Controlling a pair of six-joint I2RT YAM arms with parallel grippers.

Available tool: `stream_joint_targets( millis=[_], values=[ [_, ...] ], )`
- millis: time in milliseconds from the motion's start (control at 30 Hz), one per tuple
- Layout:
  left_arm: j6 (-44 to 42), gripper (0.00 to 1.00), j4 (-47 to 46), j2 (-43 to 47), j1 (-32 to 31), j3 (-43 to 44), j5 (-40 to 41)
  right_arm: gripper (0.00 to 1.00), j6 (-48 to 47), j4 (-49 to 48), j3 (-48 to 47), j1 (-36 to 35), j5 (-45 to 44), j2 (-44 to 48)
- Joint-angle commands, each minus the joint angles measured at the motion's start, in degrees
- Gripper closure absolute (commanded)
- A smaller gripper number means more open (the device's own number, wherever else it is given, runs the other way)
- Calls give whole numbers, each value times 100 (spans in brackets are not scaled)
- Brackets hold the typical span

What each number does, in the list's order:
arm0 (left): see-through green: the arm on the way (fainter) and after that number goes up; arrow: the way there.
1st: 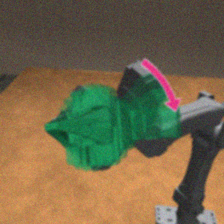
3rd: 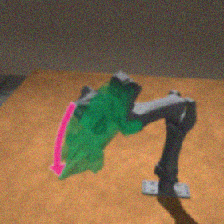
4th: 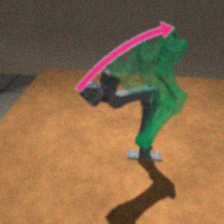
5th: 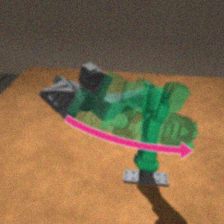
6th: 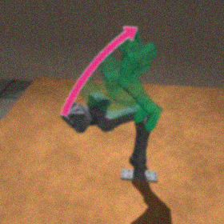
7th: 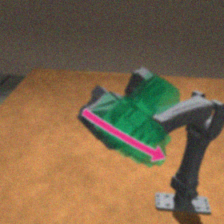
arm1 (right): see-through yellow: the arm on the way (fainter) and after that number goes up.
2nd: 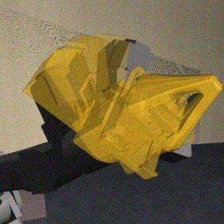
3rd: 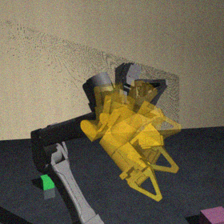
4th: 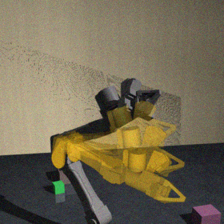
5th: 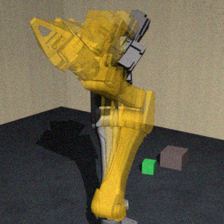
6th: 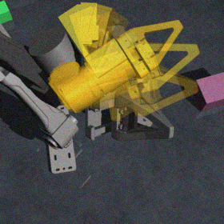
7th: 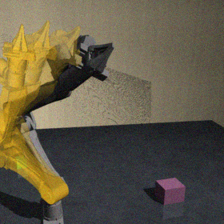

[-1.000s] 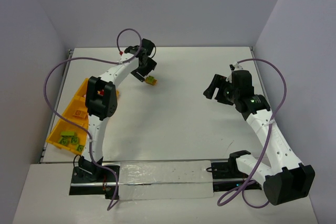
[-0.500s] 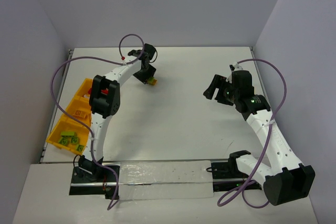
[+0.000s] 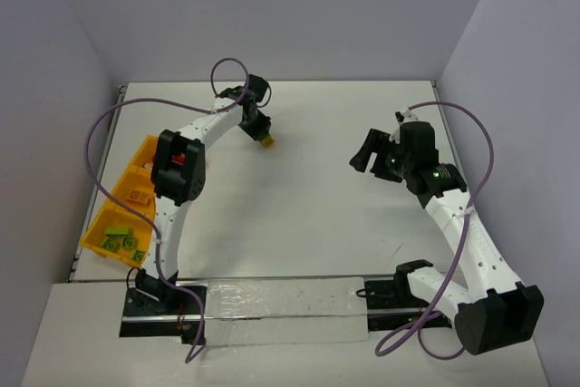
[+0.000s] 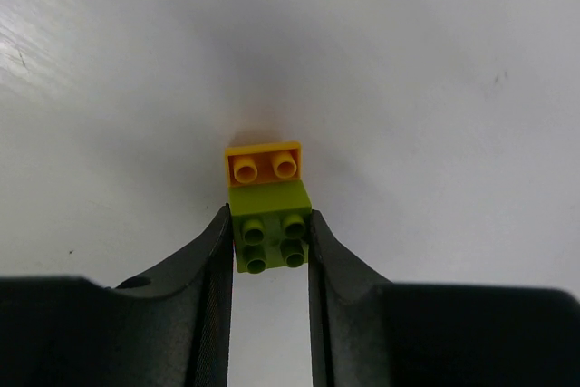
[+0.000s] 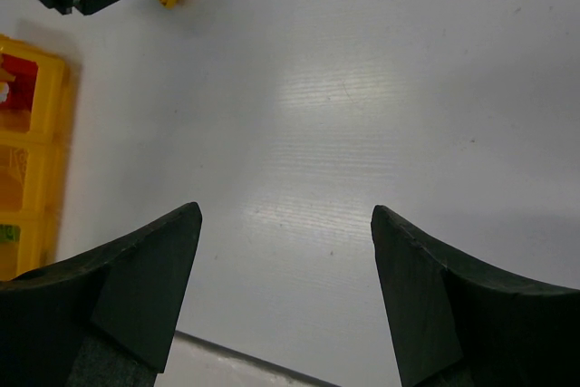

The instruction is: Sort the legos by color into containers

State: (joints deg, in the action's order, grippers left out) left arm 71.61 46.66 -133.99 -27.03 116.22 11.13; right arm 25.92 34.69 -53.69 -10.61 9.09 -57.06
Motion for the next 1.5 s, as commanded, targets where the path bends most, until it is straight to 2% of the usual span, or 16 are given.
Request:
stream_joint_targets(
  millis=[0,67,200,300,433,567,600,633,700,867,1133,1333,1400,1467],
  values=[
    [-1232,100,-1186,1150,-66,-580,-1307,17,-153,-326,-239,21,654,-102],
    [-1689,100,-1457,1672,-58,-797,-1929,17,-175,-563,-338,15,1094,-228],
    [-2478,100,-2472,2414,-48,-1461,-3428,19,-187,-1083,-527,-21,3003,-596],
    [-2778,100,-2952,2954,-48,-1768,-4610,20,159,-1721,-619,-104,3781,-877],
    [-3064,100,-3292,3473,-48,-2186,-5368,20,804,-2619,-581,-108,4134,-1016],
    [-2910,100,-3821,3705,-48,-2411,-5948,20,1858,-3933,-429,-103,4416,-1238],
    [-2781,100,-4124,3783,-48,-2529,-6176,20,2393,-4700,-345,-90,4487,-1289],
    [-2674,100,-4390,3796,-48,-2639,-6338,20,2450,-4783,-336,-92,4492,-1298],
    [-2336,100,-5165,3936,-48,-2897,-6685,20,3015,-5606,-258,-108,4539,-1389],
    [-1968,100,-5679,3889,-57,-2960,-7015,21,3552,-6333,-433,-108,4632,-1725],
    [-1686,100,-6203,3977,-57,-2991,-7221,25,3876,-6817,-511,-108,4637,-2072],
    [-1534,100,-6382,3968,-57,-3058,-7304,43,4470,-7700,-426,-113,4840,-2271],
    [-1492,100,-6380,3938,-57,-3061,-7283,53,4940,-8463,-352,-117,5020,-2380],
    [-1452,100,-6426,3922,-57,-3074,-7292,58,5439,-9176,-302,-134,5152,-2505]
  ],
)
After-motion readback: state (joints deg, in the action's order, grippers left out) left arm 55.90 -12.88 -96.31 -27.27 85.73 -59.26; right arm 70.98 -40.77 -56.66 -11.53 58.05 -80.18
